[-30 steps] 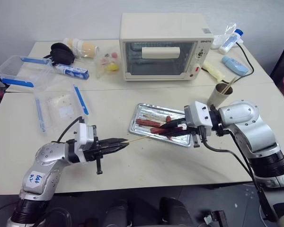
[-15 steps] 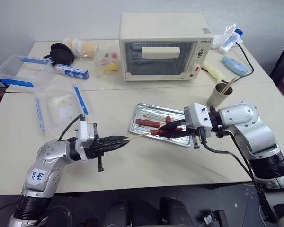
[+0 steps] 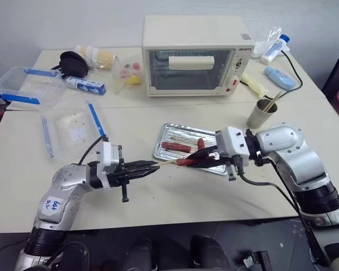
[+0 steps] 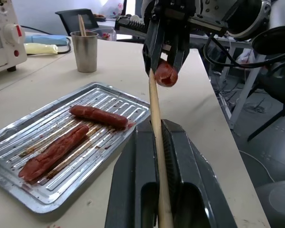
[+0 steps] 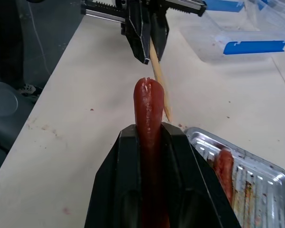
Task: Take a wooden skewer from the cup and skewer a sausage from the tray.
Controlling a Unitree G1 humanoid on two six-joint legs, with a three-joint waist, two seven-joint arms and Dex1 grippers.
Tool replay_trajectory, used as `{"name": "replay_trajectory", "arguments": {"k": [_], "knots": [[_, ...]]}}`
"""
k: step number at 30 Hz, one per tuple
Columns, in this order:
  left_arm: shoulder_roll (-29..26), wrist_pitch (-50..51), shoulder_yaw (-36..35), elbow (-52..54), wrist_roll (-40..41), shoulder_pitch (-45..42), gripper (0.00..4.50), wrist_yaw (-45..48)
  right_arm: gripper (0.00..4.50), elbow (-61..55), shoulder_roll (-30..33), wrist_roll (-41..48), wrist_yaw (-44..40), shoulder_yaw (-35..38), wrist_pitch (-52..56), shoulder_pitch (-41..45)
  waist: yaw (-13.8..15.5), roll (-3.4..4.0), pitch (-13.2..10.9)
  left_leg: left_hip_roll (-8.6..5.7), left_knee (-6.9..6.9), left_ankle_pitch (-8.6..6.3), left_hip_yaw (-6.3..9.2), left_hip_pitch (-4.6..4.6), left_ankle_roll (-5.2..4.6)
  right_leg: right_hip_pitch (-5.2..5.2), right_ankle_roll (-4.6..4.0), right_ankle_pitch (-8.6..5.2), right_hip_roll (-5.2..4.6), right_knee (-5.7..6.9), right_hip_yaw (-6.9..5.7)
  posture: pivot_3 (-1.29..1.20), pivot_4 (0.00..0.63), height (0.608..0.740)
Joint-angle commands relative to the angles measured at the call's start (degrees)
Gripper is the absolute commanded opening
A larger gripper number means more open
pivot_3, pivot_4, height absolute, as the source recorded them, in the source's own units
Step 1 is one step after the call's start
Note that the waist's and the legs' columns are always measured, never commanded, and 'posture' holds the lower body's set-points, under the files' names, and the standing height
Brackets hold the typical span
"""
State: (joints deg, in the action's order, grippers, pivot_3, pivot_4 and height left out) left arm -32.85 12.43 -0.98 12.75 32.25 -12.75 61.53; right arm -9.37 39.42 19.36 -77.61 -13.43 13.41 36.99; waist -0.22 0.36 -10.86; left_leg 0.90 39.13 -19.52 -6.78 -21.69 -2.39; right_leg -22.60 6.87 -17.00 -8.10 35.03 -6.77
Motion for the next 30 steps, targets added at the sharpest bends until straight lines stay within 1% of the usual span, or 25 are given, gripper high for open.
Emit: {"name": "replay_trajectory", "arguments": {"k": [1, 5, 10, 15, 30], "knots": [[-0.47, -0.1, 0.97, 0.95, 0.31, -0.64, 0.0, 2.24, 0.5, 0.11, -0.58, -0.19, -0.44, 0.28, -1.3, 2.13, 0.0, 0.0, 0.0, 0.0, 0.0, 0.0, 0.0, 0.0, 0.0, 0.0, 0.0, 0.0, 0.0, 0.0, 0.0, 0.0, 0.15, 0.74], [-0.51, -0.17, 0.47, 0.69, 0.16, -0.89, 0.0, 2.1, 0.5, 1.23, -0.14, -0.39, -1.25, 0.72, -2.01, 2.05, 0.02, 0.0, 0.0, 0.0, 0.0, 0.0, 0.01, 0.0, 0.0, 0.0, 0.0, 0.0, 0.0, 0.0, -0.01, 0.0, 0.15, 0.74], [-2.02, 0.18, -1.29, 0.38, 0.51, -0.26, 0.0, 2.35, 0.5, 4.16, 2.13, -0.64, -2.04, 3.0, -4.13, 1.38, 0.01, 0.0, 0.0, 0.0, 0.02, 0.01, 0.01, 0.0, -0.01, 0.02, 0.0, 0.0, 0.0, 0.0, -0.02, 0.0, 0.15, 0.74], [-3.44, 0.9, -1.62, 0.38, 0.86, 0.54, 0.0, 3.4, 0.5, 6.46, 2.96, -0.86, -2.16, 3.87, -5.66, 1.37, -0.02, 0.0, 0.0, 0.0, 0.02, 0.01, 0.01, 0.0, -0.01, 0.02, 0.0, 0.0, 0.01, 0.0, -0.02, 0.0, 0.15, 0.74], [-1.84, 0.34, -1.96, -0.68, 0.76, -1.13, 0.0, 2.39, 0.5, 4.86, 2.64, -0.18, -2.69, 3.63, -5.63, 0.75, 0.01, 0.0, 0.0, 0.0, 0.03, 0.01, 0.01, 0.0, -0.01, 0.02, 0.0, 0.0, 0.0, 0.01, -0.02, 0.0, 0.15, 0.74]]}}
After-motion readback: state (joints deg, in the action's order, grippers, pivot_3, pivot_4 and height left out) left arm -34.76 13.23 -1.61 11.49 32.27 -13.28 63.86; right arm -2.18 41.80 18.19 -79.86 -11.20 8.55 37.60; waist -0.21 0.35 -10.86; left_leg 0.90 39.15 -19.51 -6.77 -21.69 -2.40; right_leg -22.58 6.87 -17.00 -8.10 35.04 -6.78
